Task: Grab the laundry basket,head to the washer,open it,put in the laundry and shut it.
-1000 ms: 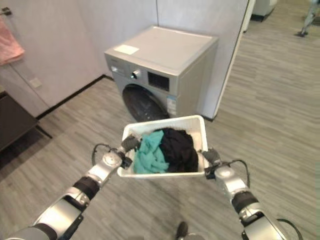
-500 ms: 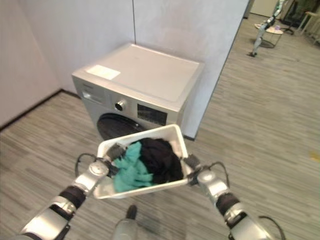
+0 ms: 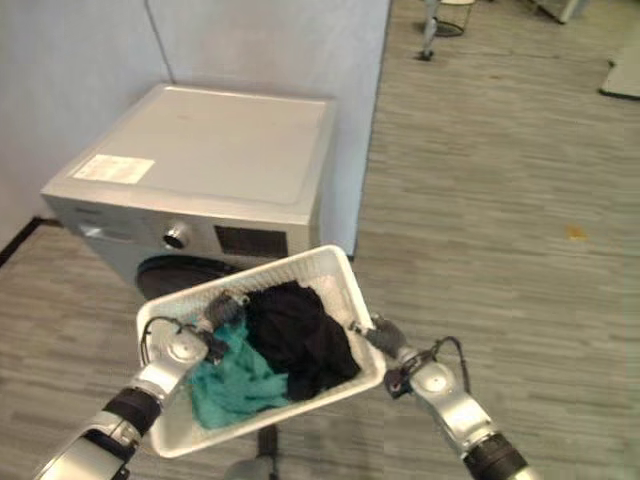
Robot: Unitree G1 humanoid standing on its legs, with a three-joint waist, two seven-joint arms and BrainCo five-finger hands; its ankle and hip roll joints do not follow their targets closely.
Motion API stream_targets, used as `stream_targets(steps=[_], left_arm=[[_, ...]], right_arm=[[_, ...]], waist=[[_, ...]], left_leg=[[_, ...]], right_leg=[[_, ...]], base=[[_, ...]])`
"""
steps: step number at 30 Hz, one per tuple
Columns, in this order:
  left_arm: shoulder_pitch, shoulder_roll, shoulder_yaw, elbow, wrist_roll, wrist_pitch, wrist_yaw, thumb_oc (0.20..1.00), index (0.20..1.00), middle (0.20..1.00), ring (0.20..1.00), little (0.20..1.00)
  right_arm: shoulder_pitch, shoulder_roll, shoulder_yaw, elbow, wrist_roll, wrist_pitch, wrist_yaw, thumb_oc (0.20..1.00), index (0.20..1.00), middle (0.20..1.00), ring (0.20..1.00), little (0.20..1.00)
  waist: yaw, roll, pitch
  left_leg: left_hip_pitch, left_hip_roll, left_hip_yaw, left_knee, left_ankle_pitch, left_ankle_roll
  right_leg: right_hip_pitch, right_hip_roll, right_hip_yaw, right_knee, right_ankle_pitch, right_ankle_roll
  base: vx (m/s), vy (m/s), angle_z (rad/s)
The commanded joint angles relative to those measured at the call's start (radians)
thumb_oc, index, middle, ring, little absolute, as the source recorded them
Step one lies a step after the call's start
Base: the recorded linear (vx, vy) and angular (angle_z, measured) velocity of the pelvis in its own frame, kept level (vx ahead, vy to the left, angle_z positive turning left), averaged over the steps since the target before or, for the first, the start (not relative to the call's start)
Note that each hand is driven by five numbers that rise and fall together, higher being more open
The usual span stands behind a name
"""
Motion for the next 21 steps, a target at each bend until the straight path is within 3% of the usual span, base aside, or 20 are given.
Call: stream_targets(steps=[1,4,10,15,21], left_arm=[[-0.168,-0.053,-0.005,0.198,0.051,-0.056,0.030,0.200,0.200,0.200,0.200,0.200],[-0.218,-0.132,-0.090,0.280,0.093,-0.064,0.018,0.200,0.200,0.200,0.200,0.200],[-0.215,-0.151,-0.144,0.225,0.109,-0.074,-0.007,0.200,0.200,0.200,0.200,0.200],[-0.177,-0.121,-0.203,0.030,0.086,-0.081,-0.086,0.200,0.200,0.200,0.200,0.200],[-0.195,-0.133,-0.257,0.004,0.080,-0.086,-0.104,0.200,0.200,0.200,0.200,0.200]], right_arm=[[-0.108,0.091,-0.052,-0.186,0.128,-0.177,0.145,0.200,0.200,0.200,0.200,0.200],[-0.244,-0.003,-0.010,-0.328,0.273,-0.201,0.213,0.200,0.200,0.200,0.200,0.200],[-0.362,-0.026,0.010,-0.323,0.348,-0.211,0.217,0.200,0.200,0.200,0.200,0.200],[-0.492,-0.020,0.012,-0.219,0.434,-0.193,0.221,0.200,0.200,0.200,0.200,0.200],[-0.660,0.023,0.074,-0.009,0.486,-0.191,0.188,0.200,0.200,0.200,0.200,0.200]], waist=[[0.013,-0.008,-0.045],[-0.007,-0.012,-0.059],[0.002,0.003,-0.060],[0.045,0.028,-0.087],[0.090,0.033,-0.095]], left_leg=[[0.158,0.077,0.024,0.071,-0.194,-0.054],[0.208,0.096,0.052,0.092,-0.219,-0.055],[0.231,0.101,0.063,0.158,-0.261,-0.049],[0.254,0.099,0.059,0.186,-0.270,-0.044],[0.263,0.092,0.035,0.213,-0.286,-0.044]], right_leg=[[-0.162,-0.022,-0.042,0.097,0.022,-0.031],[-0.160,-0.016,-0.027,0.154,-0.012,-0.035],[-0.146,-0.017,-0.009,0.187,-0.032,-0.040],[-0.112,-0.031,-0.015,0.192,-0.038,-0.038],[-0.076,-0.046,-0.036,0.190,-0.040,-0.035]], base=[[-0.06,-0.075,0.03],[0.01,-0.085,-0.03],[0.01,-0.023,-0.15],[0.02,-0.004,-0.13],[0.01,-0.009,0.07]])
